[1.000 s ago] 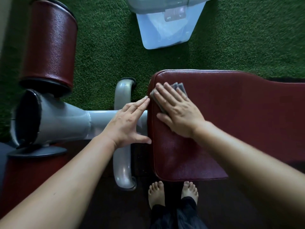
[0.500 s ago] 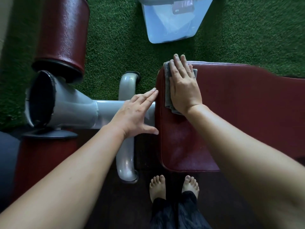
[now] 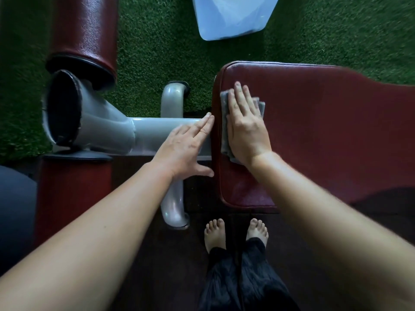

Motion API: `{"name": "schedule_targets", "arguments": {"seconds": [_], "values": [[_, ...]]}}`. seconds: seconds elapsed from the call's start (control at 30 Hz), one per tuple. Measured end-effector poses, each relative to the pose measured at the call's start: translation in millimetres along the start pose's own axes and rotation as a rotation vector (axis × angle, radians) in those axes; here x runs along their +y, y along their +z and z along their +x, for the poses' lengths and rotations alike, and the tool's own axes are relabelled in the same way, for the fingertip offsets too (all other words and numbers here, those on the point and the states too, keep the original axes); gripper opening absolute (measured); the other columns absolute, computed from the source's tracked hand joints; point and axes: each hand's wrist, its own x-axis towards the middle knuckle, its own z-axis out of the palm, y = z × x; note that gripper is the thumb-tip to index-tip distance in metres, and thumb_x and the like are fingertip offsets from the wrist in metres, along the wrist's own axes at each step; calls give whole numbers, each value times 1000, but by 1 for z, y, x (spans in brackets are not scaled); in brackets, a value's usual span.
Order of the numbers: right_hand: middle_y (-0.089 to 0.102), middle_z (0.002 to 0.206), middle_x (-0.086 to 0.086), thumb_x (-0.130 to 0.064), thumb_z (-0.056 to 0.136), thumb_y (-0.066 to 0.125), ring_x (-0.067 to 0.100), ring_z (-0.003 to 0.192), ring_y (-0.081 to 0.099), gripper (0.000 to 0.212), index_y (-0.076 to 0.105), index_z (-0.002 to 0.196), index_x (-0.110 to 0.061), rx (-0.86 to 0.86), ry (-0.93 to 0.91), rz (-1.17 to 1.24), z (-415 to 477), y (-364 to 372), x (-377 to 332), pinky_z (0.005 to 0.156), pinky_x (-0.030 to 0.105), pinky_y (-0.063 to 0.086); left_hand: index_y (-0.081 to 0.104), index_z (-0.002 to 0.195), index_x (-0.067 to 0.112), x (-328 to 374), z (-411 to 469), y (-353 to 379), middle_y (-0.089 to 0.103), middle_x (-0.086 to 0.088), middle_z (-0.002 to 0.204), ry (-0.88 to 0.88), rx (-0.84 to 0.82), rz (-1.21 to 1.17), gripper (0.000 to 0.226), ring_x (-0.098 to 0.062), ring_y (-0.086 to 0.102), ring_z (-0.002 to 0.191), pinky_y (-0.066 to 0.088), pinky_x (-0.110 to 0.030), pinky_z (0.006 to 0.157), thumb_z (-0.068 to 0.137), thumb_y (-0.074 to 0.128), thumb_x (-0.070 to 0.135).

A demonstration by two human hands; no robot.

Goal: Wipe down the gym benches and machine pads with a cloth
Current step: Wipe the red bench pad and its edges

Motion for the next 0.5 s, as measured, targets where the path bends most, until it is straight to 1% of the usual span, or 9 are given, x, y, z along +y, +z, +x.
{"name": "schedule_targets", "arguments": {"seconds": [0.07, 0.13, 0.23, 0.33, 0.4, 0.5], "values": [[27, 165, 21, -5, 102, 47, 37, 155, 23, 56, 35, 155, 3, -42, 22, 30, -48, -4, -9, 126, 48, 21, -10, 165, 22, 5, -7, 4, -2, 6, 174, -1, -13, 8, 142, -21, 23, 154, 14, -44, 129, 64, 73, 78], [28, 165, 21, -2, 100, 50, 37, 155, 23, 56, 36, 155, 4, -74, 18, 59, -68, -6, -10, 125, 50, 23, -10, 165, 23, 7, -11, 5, -2, 7, 174, -8, -4, 1, 141, -19, 20, 156, 12, -44, 130, 66, 76, 76], [34, 162, 23, 0, 101, 50, 40, 152, 29, 52, 41, 151, 5, -32, -15, 51, -32, -3, -1, 121, 56, 30, -10, 165, 24, 7, -9, 4, -3, 8, 174, -9, -6, 4, 142, -18, 18, 157, 12, -44, 130, 65, 76, 76], [40, 159, 23, -1, 101, 52, 40, 149, 35, 48, 46, 149, 5, 35, 10, 39, -11, 0, 0, 120, 54, 34, -8, 165, 23, 7, -9, 4, 0, 6, 174, -23, -8, 16, 142, -18, 17, 157, 12, -43, 130, 64, 77, 77], [38, 160, 23, -1, 101, 53, 40, 150, 32, 50, 44, 149, 6, 25, 38, 32, -41, -1, -12, 123, 51, 29, -6, 166, 22, 9, -9, 4, 1, 5, 174, -24, -10, 23, 143, -20, 19, 156, 13, -43, 129, 64, 78, 76], [31, 163, 23, -11, 105, 46, 37, 154, 24, 51, 38, 153, 6, -83, -17, 72, -97, -10, -26, 127, 46, 20, -5, 166, 21, 11, -9, 3, 1, 3, 174, -21, -9, 32, 142, -21, 19, 156, 13, -42, 129, 64, 79, 74]]}}
